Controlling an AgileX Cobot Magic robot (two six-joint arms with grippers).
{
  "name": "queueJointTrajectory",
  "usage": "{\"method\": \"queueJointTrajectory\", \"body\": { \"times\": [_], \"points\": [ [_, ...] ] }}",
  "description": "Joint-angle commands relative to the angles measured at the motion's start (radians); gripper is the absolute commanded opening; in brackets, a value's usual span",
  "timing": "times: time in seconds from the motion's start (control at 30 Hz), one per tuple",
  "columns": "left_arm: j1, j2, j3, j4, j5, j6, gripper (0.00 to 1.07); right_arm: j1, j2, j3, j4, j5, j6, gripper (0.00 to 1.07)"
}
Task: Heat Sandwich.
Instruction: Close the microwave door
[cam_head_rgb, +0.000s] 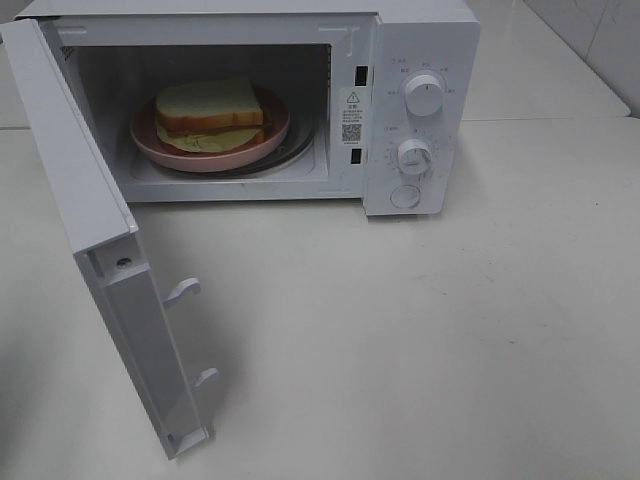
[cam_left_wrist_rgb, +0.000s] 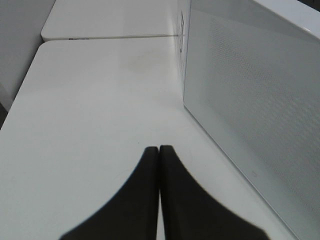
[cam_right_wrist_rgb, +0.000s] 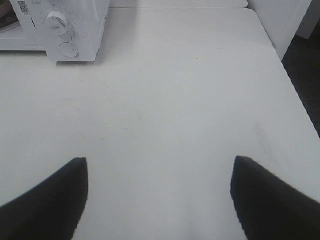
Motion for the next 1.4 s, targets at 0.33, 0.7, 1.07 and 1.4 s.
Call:
{"method": "queueJointTrajectory", "body": {
  "times": [0.33, 0.7, 1.07, 1.4],
  "points": [
    [0.002, 0.205, 0.189, 0.0, -0.693, -0.002, 0.0, -0.003, -0.028, 0.001, 0.005, -0.009, 0.006, 0.76],
    [-0.001, 0.497, 0.198, 0.226, -1.023, -0.138, 0.0, -0.003, -0.028, 0.001, 0.005, -0.009, 0.007, 0.76],
    [-0.003, 0.667, 0.183, 0.657, -1.283, -0.355, 0.0, -0.003, -0.028, 0.001, 0.005, -0.009, 0.007, 0.76],
    [-0.169, 0.77, 0.097, 0.577, -1.224, -0.33, 0.0, -0.003, -0.028, 0.001, 0.005, -0.009, 0.007, 0.76]
  ]
}}
